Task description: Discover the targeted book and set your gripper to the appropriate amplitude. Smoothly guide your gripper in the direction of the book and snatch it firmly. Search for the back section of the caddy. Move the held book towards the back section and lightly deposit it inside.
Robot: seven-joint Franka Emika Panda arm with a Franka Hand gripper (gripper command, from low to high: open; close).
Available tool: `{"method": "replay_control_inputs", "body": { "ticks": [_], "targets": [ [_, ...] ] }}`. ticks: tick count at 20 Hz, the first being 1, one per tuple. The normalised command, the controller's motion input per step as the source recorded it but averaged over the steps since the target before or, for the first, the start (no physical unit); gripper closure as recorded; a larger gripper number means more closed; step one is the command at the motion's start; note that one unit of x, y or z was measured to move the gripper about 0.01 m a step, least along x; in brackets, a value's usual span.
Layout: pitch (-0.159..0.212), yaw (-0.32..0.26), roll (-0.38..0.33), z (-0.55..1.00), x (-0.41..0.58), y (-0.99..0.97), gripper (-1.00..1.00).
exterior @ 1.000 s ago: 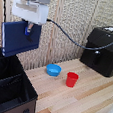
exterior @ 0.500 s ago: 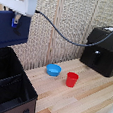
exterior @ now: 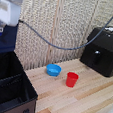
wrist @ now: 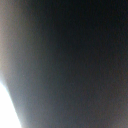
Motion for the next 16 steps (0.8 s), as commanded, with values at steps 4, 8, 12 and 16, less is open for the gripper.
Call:
{"method": "replay_control_inputs", "body": {
  "ticks": [4,8,12,16],
  "targets": [
    [0.021,0.022,-0.173,-0.18,0.281,0.28,1.00],
    [0.047,0.068,-0.203,0.08,0.134,0.08,-1.00],
    [0.015,0.005,-0.092,0.21,0.088,-0.09,-1.00],
    [-0.072,0.115,0.002,0.28,0.000,-0.44,-1.00]
  ]
}}
